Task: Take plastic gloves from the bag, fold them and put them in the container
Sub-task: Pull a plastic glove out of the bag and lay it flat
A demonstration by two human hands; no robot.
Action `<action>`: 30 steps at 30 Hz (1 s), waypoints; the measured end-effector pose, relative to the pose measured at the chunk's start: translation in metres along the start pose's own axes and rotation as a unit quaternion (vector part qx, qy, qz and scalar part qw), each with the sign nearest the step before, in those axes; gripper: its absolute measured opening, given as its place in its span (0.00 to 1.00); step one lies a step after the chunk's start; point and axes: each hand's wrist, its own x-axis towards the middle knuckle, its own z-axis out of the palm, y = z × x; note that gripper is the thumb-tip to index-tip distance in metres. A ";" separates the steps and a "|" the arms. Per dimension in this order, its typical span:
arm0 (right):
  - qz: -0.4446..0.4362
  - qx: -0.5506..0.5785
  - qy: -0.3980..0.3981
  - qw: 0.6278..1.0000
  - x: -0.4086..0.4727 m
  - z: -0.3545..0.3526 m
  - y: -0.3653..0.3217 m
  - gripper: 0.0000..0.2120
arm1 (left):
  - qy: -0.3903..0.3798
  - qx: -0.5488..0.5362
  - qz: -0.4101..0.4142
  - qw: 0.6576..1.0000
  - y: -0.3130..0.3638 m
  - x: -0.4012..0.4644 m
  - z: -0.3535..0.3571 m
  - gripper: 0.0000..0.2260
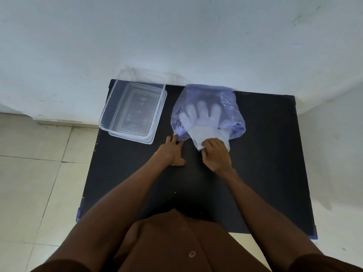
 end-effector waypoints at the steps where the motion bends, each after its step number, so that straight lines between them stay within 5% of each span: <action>1: -0.004 0.009 0.003 1.000 -0.006 -0.001 0.000 0.08 | 0.002 0.002 0.002 1.000 0.000 0.000 0.001 0.44; 10: -0.009 0.069 0.019 0.997 -0.045 -0.001 -0.014 0.04 | 0.010 0.030 0.012 0.999 -0.003 0.002 0.005 0.45; 22: 0.069 0.057 -0.099 0.991 -0.079 -0.004 -0.033 0.08 | 0.015 0.064 0.030 0.997 -0.007 0.002 0.006 0.43; 30: 0.098 0.074 -0.184 0.975 -0.101 -0.010 -0.042 0.13 | 0.050 0.027 0.040 0.998 -0.008 0.001 0.007 0.33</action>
